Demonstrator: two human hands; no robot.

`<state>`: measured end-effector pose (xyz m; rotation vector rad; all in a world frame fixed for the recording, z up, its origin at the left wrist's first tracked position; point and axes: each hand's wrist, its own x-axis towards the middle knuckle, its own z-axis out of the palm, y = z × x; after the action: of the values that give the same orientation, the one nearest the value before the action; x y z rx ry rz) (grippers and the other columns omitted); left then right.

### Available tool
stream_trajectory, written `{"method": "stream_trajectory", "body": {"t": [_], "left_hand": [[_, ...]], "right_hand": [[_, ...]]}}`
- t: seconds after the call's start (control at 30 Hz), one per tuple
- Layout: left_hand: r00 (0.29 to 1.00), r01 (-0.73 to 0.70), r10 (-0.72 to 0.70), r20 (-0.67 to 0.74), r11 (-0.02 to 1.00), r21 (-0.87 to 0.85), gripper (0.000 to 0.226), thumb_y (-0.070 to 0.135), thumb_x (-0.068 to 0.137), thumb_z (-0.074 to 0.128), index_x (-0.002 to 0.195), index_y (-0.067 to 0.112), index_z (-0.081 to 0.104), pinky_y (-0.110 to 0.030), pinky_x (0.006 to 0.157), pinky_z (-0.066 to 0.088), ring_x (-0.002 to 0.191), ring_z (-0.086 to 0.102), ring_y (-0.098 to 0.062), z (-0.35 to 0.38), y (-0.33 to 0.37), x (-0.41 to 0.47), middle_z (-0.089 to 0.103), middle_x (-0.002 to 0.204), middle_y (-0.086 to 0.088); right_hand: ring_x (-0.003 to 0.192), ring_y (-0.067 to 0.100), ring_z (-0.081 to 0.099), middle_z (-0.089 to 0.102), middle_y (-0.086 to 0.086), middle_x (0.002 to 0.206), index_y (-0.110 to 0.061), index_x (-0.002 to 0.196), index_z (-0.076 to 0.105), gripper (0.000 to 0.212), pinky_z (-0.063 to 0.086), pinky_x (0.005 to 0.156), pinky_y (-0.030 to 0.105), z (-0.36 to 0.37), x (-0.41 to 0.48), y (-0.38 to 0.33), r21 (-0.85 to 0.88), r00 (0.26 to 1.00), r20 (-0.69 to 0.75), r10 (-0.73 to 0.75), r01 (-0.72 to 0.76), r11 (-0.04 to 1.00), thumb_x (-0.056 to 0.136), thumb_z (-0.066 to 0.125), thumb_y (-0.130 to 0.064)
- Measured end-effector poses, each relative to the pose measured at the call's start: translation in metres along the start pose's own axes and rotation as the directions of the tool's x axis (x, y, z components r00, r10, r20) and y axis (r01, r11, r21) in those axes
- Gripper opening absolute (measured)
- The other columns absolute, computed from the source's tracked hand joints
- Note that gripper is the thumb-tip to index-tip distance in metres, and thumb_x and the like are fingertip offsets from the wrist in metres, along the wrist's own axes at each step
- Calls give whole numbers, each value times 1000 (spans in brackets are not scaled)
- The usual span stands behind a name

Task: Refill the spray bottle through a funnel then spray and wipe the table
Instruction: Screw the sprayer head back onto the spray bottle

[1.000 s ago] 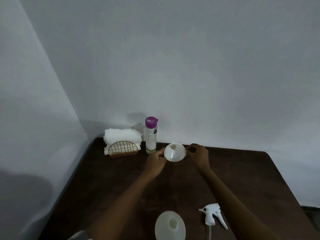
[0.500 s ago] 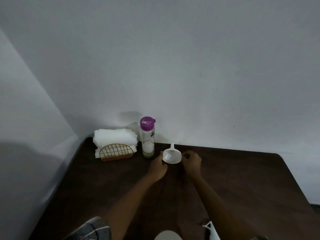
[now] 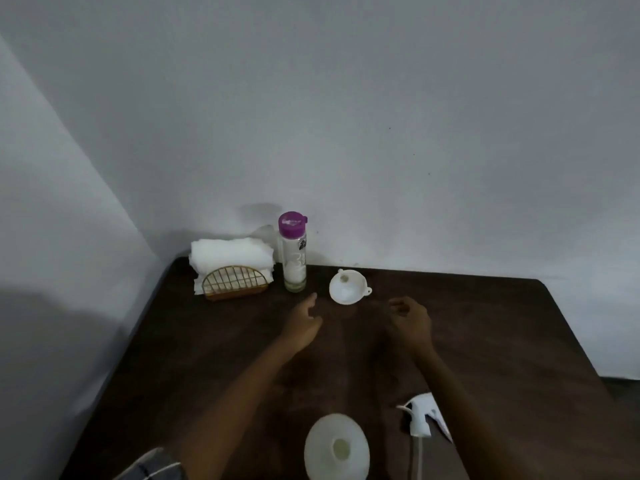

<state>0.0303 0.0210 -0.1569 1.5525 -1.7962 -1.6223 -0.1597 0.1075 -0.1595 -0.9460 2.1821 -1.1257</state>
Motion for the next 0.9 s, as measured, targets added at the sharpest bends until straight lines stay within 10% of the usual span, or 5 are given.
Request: {"method": "stream_trajectory", "body": {"t": [0.23, 0.43, 0.57, 0.73, 0.9], "left_hand": [[990, -33, 40, 133, 998, -58, 37, 1, 94, 41, 129, 11, 49, -10, 65, 47, 98, 57, -13, -4, -2, -81, 58, 125, -9], [977, -55, 65, 204, 997, -53, 34, 7, 96, 41, 127, 17, 51, -21, 80, 46, 99, 60, -13, 6, 0, -131, 60, 122, -2], [974, -82, 96, 207, 994, -73, 33, 7, 95, 42, 125, 16, 52, -19, 77, 48, 97, 61, -12, 10, -2, -153, 61, 116, -1], [977, -110, 125, 174, 989, -94, 33, 3, 94, 42, 124, 13, 53, -16, 73, 49, 95, 61, -12, 12, -7, -171, 61, 119, -6], [982, -132, 146, 121, 984, -118, 35, 2, 92, 45, 124, 13, 54, -10, 69, 48, 98, 58, -5, 13, -11, -183, 62, 119, -4]], "right_hand": [[53, 15, 52, 56, 5, 60, 2, 64, 59, 25, 37, 44, 14, -52, -56, 40, -339, 961, 204, 188, -111, 934, 87, 55, -6], [99, 25, 60, 60, 8, 107, -7, 107, 58, 33, 45, 71, 29, -57, -88, 54, -566, 916, 225, 333, -155, 809, 82, 64, -29], [86, 13, 62, 65, -6, 95, -24, 106, 64, 39, 53, 76, 30, -43, -111, 64, -591, 917, 227, 328, -138, 794, 70, 67, -40], [100, 19, 59, 53, 2, 119, -21, 113, 58, 43, 47, 75, 28, -34, -138, 49, -593, 954, 162, 252, -110, 798, 75, 71, -37], [87, 19, 60, 60, 5, 101, -7, 110, 53, 39, 51, 72, 32, -46, -141, 34, -373, 959, 69, 275, -231, 899, 82, 68, -29]]}}
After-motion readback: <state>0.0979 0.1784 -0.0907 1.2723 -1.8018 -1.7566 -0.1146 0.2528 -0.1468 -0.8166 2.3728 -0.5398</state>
